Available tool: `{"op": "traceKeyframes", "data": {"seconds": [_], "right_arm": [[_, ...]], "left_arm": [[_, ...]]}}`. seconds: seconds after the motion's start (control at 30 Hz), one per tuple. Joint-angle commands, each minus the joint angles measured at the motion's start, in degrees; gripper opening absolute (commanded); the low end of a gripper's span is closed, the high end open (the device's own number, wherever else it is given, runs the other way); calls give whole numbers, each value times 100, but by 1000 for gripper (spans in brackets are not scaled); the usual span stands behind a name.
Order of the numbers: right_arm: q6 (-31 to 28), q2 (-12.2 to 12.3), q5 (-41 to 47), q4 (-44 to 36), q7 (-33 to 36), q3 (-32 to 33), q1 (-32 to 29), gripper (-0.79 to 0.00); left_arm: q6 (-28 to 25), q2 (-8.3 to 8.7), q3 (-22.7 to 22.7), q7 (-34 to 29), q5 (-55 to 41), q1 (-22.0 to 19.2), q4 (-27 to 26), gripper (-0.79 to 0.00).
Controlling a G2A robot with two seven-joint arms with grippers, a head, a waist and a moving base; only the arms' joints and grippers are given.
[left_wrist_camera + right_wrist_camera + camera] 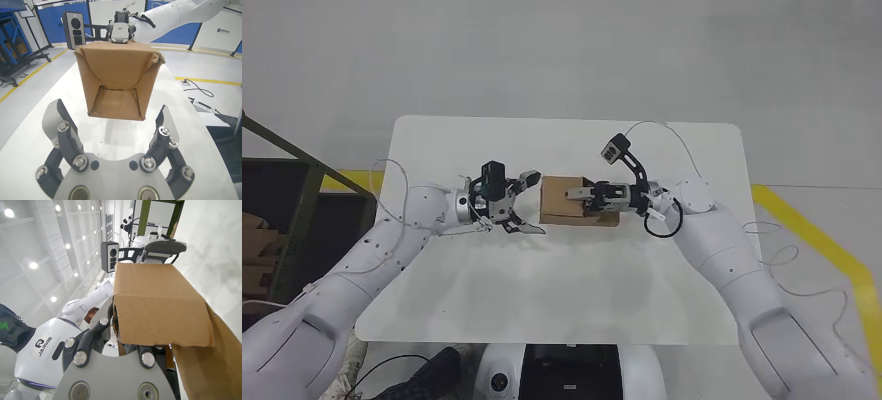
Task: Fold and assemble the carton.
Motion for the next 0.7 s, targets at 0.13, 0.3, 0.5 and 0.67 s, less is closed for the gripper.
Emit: {"op": "traceKeyframes", "data": {"seconds": [0.13,0.3,0.5,0.67], "right_arm": [[-8,-47,12,47,40,-18,25,-785],[-3,-81,-5,69,45,-32,38,-785],[7,-109,-16,99,54,-22,49,-785],[24,-131,-21,113,72,-14,55,-785]], "left_arm": [[-72,-110,75,-148,-38,-46,38,0],[-65,-170,103,-161,40,-47,44,0],[-98,-215,72,-113,82,-50,126,-18],[-160,-246,40,-92,85,-48,180,-62]]}}
